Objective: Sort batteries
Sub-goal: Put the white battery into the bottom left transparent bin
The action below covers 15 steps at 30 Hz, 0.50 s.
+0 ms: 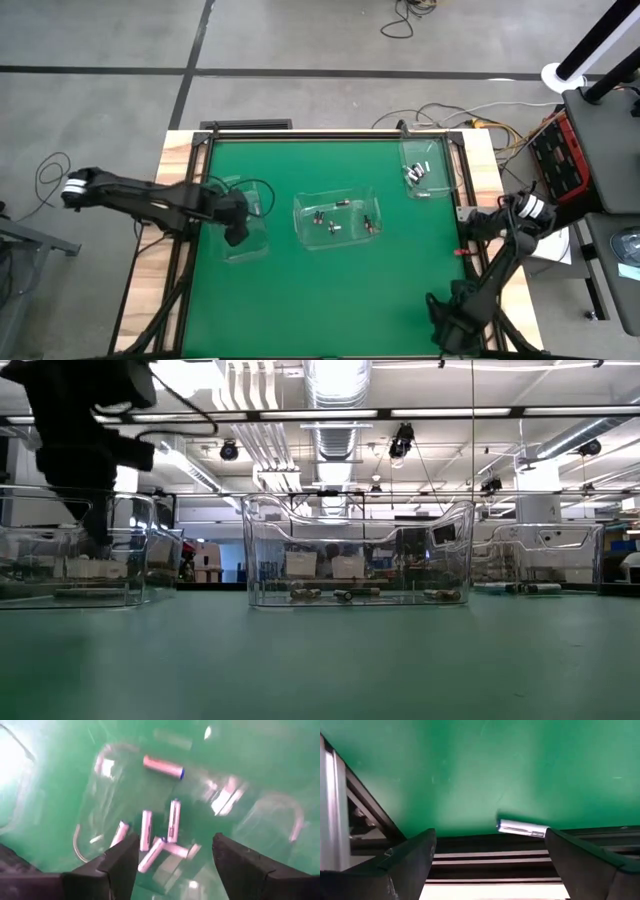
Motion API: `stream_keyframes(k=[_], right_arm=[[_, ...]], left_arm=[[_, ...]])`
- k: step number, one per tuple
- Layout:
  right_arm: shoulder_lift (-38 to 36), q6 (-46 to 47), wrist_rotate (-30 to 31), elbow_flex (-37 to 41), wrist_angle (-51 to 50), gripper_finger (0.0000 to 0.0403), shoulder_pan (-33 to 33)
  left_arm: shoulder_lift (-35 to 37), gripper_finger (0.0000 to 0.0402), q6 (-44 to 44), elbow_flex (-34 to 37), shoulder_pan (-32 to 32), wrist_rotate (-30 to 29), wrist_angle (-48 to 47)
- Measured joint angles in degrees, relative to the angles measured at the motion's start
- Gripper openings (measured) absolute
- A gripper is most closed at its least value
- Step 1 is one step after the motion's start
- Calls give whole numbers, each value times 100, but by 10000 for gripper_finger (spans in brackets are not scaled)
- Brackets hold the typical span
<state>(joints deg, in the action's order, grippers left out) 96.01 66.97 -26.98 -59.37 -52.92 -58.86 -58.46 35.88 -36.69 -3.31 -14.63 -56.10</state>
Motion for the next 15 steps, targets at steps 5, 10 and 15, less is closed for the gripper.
stream_keyframes(k=[5,10,15], right_arm=[[0,170,-4,235,259,366,-271],[0,381,54,525,341,365,-412],[-20,149,94,772,462,340,-416]], left_arm=[[702,228,75,-346,-2,-331,-46],[1146,229,117,-791,-2,-740,98],[1347,229,76,-1196,-13,-1057,259]])
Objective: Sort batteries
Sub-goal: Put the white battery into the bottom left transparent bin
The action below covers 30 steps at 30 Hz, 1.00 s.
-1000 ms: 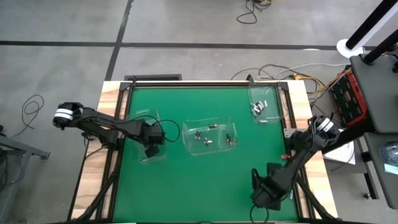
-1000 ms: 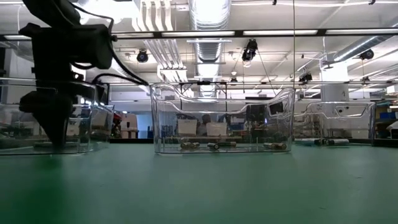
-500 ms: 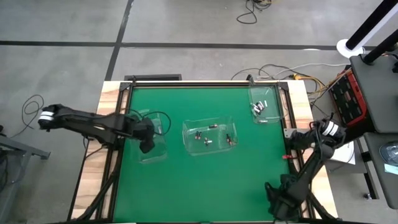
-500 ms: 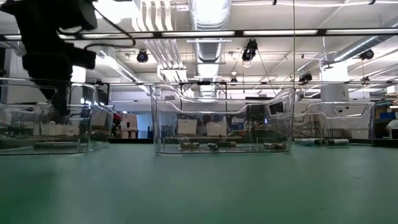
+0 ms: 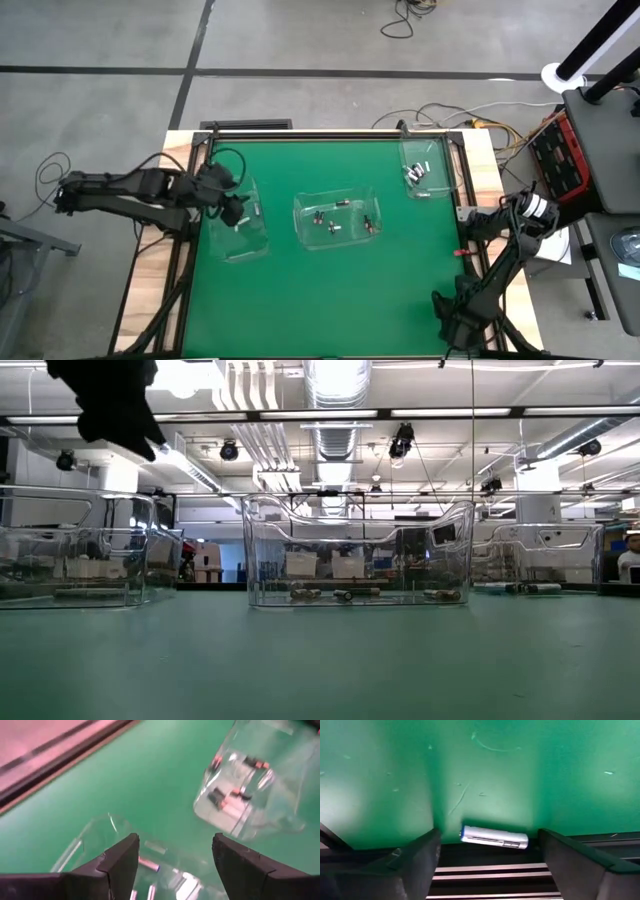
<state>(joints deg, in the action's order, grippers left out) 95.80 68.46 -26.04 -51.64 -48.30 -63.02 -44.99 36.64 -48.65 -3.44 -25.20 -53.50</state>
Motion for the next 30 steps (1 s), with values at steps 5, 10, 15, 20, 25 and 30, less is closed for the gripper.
stream_keyframes(k=[5,10,15,20,25,30], right_arm=[[-3,-188,68,81,33,287,-2],[-1,-203,145,93,-6,225,-5],[-1,-367,258,42,-27,183,-11],[7,-399,319,-23,-62,189,-4],[0,-369,497,-159,-102,200,28],[-4,-456,710,-288,-65,182,38]], left_arm=[[48,229,5,-271,0,-210,-5],[54,229,-13,-412,0,-485,22],[59,229,-13,-422,0,-825,101],[59,229,23,-422,-32,-829,101],[68,229,104,-421,-165,-829,138],[82,229,161,-421,-311,-831,138]])
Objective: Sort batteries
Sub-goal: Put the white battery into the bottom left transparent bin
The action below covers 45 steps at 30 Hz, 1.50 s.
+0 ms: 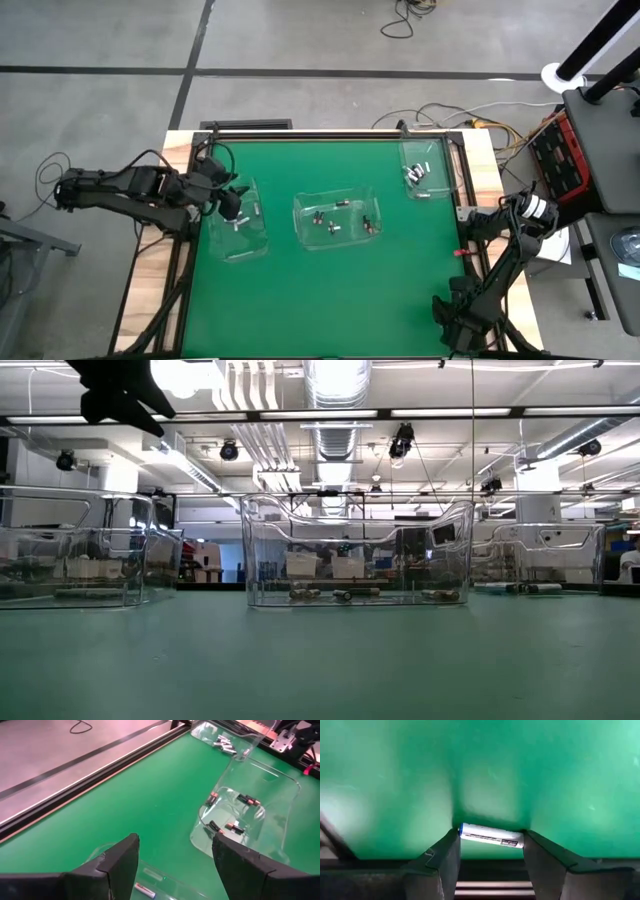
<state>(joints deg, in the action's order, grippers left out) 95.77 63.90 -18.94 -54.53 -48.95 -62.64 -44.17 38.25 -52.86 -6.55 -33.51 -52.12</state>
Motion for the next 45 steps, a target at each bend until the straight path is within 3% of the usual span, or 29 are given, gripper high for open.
stream_keyframes(k=[10,13,19,23,25,29,32,37,45], right_arm=[[-20,-64,314,-403,-8,191,280],[-20,-317,373,-598,-77,184,560],[-28,-1306,1156,-1415,-477,187,1407],[-31,-1972,1737,-2099,-495,185,2177],[-31,-2246,1925,-2428,-490,183,2584],[-35,-2662,1959,-3013,-511,183,3353],[-35,-2827,1964,-3513,-505,185,3817],[-35,-2903,1969,-4338,-511,185,4395],[-35,-3188,2057,-5355,-441,183,4977]], left_arm=[[3,229,-4,0,-56,-3,20],[3,229,-8,0,-65,-5,53],[-43,229,-130,2,-310,16,188],[-199,229,-688,9,-877,72,500],[-332,229,-1120,9,-1200,-209,894],[-843,229,-2648,9,-1655,-558,2043],[-1311,229,-3645,-79,-1769,-525,2480],[-2020,229,-4021,-682,-1809,-949,2445],[-2881,229,-5449,-1308,-2069,-1253,3429]])
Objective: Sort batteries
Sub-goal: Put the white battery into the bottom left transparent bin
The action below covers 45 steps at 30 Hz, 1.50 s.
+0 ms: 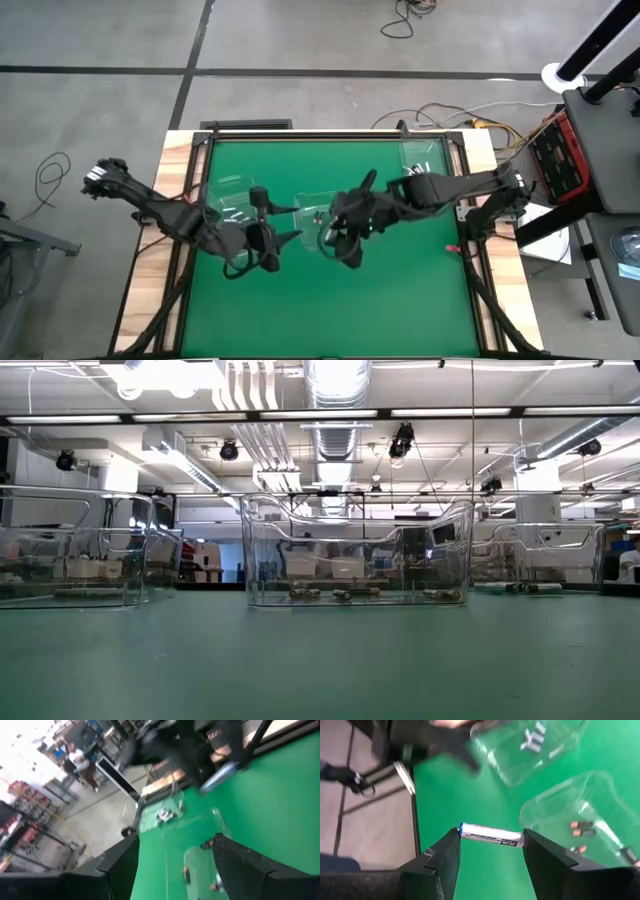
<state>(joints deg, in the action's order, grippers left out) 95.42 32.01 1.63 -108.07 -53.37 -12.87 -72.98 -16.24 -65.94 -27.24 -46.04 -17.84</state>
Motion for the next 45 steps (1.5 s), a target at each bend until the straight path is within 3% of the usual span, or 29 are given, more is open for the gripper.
stream_keyframes(k=[7,14,21,27,32,39,45], right_arm=[[0,-224,5,-480,275,186,252],[0,-250,-8,-562,437,185,279],[0,-208,-15,-562,521,184,265],[0,-217,-4,-579,666,178,265],[-2,-206,25,-579,1020,164,270],[-6,-483,-7,-900,1173,192,270],[-70,-735,40,-1136,1145,231,260]], left_arm=[[-752,223,-783,-568,6,4,835],[-1335,180,-1175,-1110,175,-20,1033],[-1361,124,-1168,-1205,196,-8,1113],[-1241,19,-1094,-1205,196,3,1075],[-977,12,-929,-1203,194,34,935],[-169,9,41,-1195,193,-37,-496],[750,9,1931,-864,240,-423,-2629]])
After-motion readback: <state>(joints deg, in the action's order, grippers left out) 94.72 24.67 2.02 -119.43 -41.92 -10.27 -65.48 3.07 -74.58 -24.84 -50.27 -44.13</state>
